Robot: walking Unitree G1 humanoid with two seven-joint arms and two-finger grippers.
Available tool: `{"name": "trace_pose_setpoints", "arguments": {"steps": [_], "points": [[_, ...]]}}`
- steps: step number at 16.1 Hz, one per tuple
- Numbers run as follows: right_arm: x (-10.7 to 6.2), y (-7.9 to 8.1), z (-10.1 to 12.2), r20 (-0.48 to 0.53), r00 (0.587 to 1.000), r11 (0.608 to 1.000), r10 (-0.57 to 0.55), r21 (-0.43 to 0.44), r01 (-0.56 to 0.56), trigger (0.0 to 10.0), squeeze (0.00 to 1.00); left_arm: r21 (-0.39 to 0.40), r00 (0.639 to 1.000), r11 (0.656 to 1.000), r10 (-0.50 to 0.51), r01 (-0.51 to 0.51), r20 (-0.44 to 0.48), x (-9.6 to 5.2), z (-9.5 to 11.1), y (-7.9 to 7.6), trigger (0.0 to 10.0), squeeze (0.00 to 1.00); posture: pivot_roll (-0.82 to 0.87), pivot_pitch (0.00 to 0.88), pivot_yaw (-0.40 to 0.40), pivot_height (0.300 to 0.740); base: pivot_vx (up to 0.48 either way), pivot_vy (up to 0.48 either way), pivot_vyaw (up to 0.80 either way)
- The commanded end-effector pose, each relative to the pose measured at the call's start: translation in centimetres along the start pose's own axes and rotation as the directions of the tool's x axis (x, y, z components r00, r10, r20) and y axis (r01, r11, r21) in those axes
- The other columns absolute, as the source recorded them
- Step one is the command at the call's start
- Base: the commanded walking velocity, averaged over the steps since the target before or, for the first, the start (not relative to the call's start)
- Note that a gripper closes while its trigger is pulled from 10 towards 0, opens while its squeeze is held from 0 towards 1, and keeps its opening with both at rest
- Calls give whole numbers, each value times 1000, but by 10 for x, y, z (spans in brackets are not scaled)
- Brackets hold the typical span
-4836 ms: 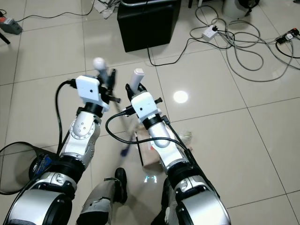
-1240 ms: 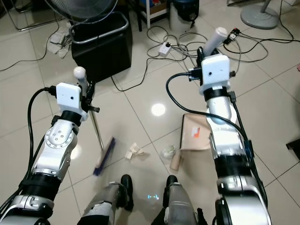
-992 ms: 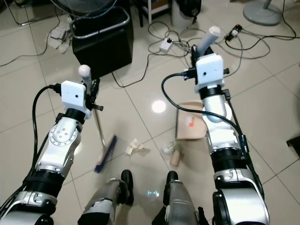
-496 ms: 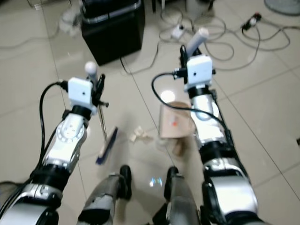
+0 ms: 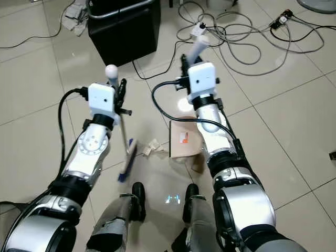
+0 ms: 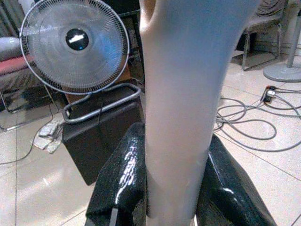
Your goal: Sweep floor
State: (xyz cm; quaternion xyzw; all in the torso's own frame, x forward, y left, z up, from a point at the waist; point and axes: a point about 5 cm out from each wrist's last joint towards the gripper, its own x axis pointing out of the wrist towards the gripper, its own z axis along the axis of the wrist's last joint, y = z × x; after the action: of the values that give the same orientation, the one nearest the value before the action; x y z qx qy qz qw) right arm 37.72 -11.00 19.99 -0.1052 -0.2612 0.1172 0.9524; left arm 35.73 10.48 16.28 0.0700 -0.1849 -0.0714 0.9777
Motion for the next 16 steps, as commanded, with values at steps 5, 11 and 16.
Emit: {"name": "trace_pose_setpoints", "arguments": {"steps": [5, 11, 16], "points": [[-17, 53, -18, -84, 981, 981, 172, 99, -164, 10000, 0, -77, 1000, 997, 9, -10, -8, 0, -4, -16, 10000, 0, 82, 426, 85, 740, 0, 0, 0], [-29, 67, -28, -151, 965, 976, 213, 82, -203, 10000, 0, -203, 997, 977, 74, -69, 14, 10, 5, -14, 10000, 0, 75, 401, 87, 740, 0, 0, 0], [-39, 50, -37, -187, 971, 986, 148, 102, -131, 10000, 0, -424, 994, 901, 111, -91, 23, 28, 22, 0, 10000, 0, 74, 355, 89, 740, 0, 0, 0]]}}
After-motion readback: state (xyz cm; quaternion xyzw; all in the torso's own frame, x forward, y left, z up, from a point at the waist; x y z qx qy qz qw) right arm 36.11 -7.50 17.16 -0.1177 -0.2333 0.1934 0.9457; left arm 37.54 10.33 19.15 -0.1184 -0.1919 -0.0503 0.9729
